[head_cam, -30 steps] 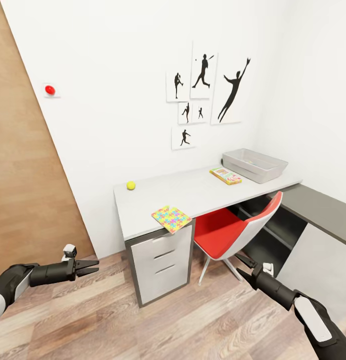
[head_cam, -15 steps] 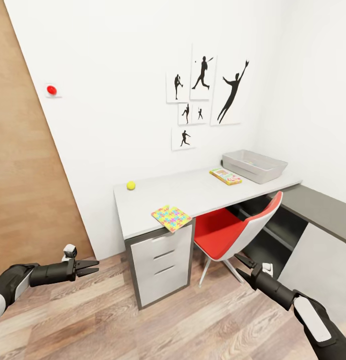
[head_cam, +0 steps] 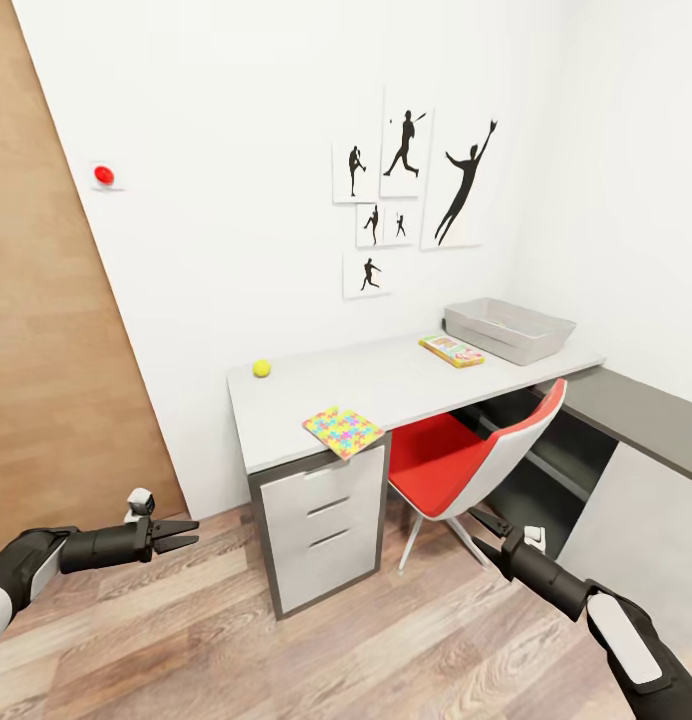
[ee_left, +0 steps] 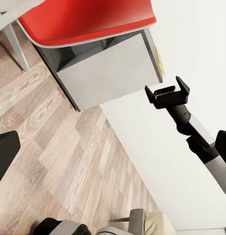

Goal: Put all the toys in the child's room - the three board games (two on the bed and one on the table), the two jigsaw puzzles on the table, and the tennis ball on the table - inside the toy box on the table in the child's room.

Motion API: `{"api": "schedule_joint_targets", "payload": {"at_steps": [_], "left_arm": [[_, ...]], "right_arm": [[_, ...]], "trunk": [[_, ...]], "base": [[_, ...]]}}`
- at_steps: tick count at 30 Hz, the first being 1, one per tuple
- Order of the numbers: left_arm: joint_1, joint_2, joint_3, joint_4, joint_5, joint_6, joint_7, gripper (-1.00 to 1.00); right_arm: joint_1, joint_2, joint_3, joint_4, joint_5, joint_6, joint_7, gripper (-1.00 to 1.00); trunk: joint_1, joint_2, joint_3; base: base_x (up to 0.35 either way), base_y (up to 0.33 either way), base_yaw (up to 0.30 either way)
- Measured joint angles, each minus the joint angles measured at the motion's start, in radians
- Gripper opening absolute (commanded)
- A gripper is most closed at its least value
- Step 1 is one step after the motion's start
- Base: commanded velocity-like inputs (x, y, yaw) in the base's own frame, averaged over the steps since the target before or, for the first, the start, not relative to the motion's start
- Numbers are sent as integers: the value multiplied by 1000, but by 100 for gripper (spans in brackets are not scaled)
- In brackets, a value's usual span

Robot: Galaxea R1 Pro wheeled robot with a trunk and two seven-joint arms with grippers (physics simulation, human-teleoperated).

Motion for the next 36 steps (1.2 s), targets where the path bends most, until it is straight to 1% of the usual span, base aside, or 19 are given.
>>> {"api": "schedule_joint_targets", "payload": {"at_steps": [5, 11, 23, 36], "left_arm": [[0, -1, 0, 0, 0, 4, 0, 100], [0, -1, 1, 0, 1, 5, 0, 100], [0, 0, 4, 0, 4, -1, 0, 100], [0, -4, 2, 0, 6, 4, 0, 100]], "right_arm": [[0, 0, 0, 0, 0, 0, -1, 100], [0, -1, -1, 0, -1, 0, -1, 100], [0, -1, 0, 0, 0, -2, -2, 100], [0, -1, 0, -1, 0, -1, -3, 100]], "trunk": [[19, -35, -8], [42, -77, -23], [42, -77, -23], [42, -77, -23]], "base": [[0, 0, 0], [0, 0, 0], [0, -16, 0], [0, -270, 0]]}}
